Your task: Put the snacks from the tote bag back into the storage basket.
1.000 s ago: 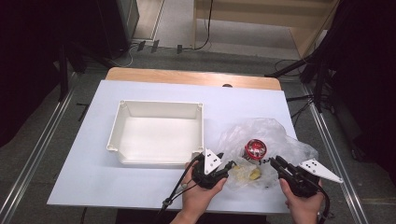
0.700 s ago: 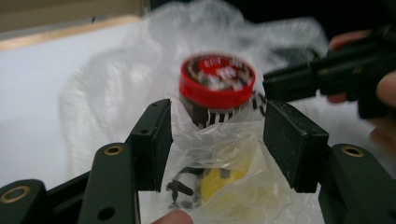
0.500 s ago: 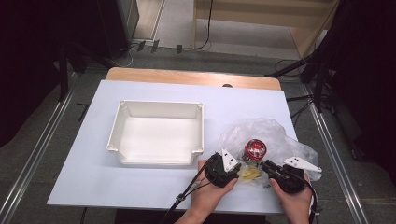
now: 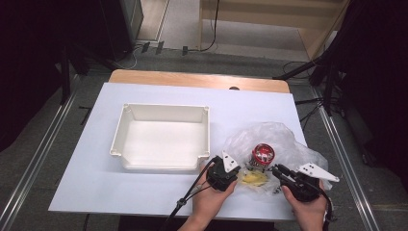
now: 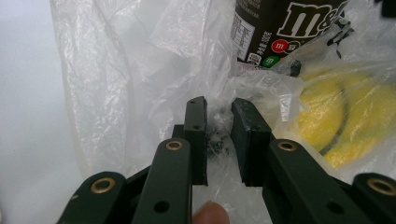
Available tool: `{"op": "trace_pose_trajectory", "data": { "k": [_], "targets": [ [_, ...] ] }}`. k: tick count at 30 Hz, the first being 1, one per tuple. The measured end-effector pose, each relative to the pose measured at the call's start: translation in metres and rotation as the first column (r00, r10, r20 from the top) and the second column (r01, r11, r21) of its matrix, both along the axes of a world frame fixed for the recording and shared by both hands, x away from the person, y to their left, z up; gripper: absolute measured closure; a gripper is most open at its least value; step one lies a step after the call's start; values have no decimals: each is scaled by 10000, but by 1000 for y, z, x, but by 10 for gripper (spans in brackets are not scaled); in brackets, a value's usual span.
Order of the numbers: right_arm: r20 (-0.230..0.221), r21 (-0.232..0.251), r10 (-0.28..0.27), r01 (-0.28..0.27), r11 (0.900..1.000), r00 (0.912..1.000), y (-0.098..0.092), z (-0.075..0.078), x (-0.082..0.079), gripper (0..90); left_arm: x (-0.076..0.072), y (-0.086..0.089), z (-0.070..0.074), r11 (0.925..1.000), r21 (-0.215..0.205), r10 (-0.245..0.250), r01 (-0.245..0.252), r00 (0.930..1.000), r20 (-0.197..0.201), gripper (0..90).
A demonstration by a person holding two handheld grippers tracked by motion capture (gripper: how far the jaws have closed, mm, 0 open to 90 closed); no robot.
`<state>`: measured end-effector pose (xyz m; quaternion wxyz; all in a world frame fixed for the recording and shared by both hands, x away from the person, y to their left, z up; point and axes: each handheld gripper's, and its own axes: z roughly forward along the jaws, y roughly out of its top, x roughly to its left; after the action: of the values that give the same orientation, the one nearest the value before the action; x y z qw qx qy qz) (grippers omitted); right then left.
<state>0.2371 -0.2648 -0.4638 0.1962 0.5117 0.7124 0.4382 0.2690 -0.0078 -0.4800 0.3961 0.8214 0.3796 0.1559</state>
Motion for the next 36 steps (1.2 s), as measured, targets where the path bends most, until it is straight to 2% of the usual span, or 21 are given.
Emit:
{"op": "trace_pose_trajectory", "data": {
  "k": [3,7,9,13,23,29,32,36],
  "targets": [
    [424,436,-51,32,9990,9991,0,9,-2,624,-1,0,0,10000,20,2,-2,10000,61,778],
    [1023,461,-249,203,9987,9944,7,18,-4,507,1,1,0,10000,-64,-37,37,10000,-51,788],
    [1114,509,-383,328,9982,9930,10,19,-3,446,2,2,0,9999,-153,-48,45,9999,-156,790],
    [1017,397,-614,577,9975,9929,19,15,2,351,2,2,0,9999,-141,-85,82,9997,-212,796],
    [454,-145,-350,357,9993,9984,42,9,18,236,2,2,0,9997,-218,-81,75,9996,-261,808],
    [36,-526,-922,923,9943,9957,52,2,30,235,2,2,0,9997,-213,-87,83,9998,-193,811],
    [45,-827,-1095,1095,9905,9940,57,-3,34,236,2,2,0,9998,-191,-86,83,9998,-160,813],
    [-36,-700,-1261,1256,9896,9920,59,-7,39,235,2,2,0,9997,-205,-99,96,9998,-170,818]
  ]
}}
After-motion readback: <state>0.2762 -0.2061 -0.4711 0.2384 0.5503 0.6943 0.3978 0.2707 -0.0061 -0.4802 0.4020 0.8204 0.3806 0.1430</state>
